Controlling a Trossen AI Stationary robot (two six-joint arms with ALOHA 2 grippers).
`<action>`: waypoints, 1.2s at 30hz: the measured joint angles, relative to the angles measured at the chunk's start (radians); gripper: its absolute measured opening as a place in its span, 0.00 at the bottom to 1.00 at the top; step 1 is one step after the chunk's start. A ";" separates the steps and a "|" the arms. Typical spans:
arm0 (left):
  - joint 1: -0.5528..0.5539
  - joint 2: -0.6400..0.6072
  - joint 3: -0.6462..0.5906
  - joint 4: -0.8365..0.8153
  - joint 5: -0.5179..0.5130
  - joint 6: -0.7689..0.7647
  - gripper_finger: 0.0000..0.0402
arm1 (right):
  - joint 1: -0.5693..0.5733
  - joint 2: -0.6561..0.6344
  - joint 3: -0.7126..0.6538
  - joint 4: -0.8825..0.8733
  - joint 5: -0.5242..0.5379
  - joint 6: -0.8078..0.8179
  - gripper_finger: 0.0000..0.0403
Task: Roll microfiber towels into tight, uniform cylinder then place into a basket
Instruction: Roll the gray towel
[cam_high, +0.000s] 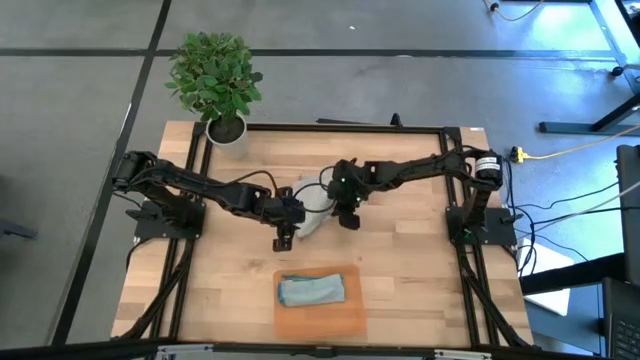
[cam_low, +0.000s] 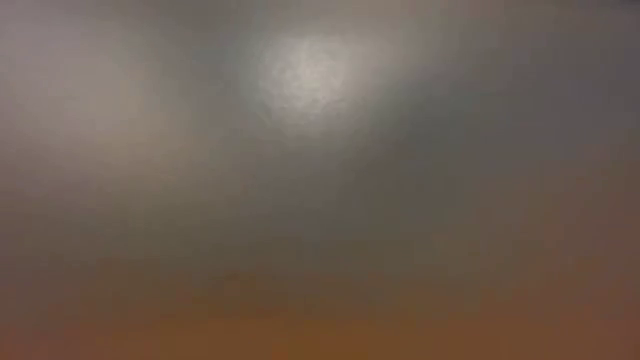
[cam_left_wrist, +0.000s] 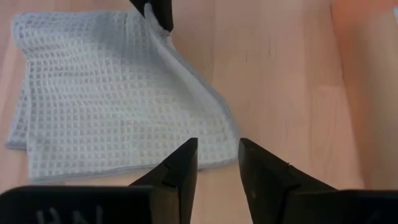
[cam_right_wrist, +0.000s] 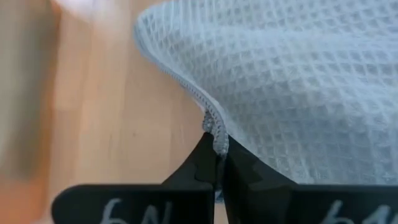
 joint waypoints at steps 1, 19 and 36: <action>0.000 0.000 0.000 0.004 0.000 -0.019 0.27 | -0.005 0.000 0.000 0.010 -0.013 0.013 0.02; -0.032 0.145 0.002 0.122 -0.073 -0.083 0.26 | -0.014 -0.003 0.001 0.061 -0.032 0.042 0.02; -0.066 0.305 0.002 0.148 -0.257 -0.111 0.26 | -0.014 -0.004 0.002 0.073 -0.032 0.040 0.02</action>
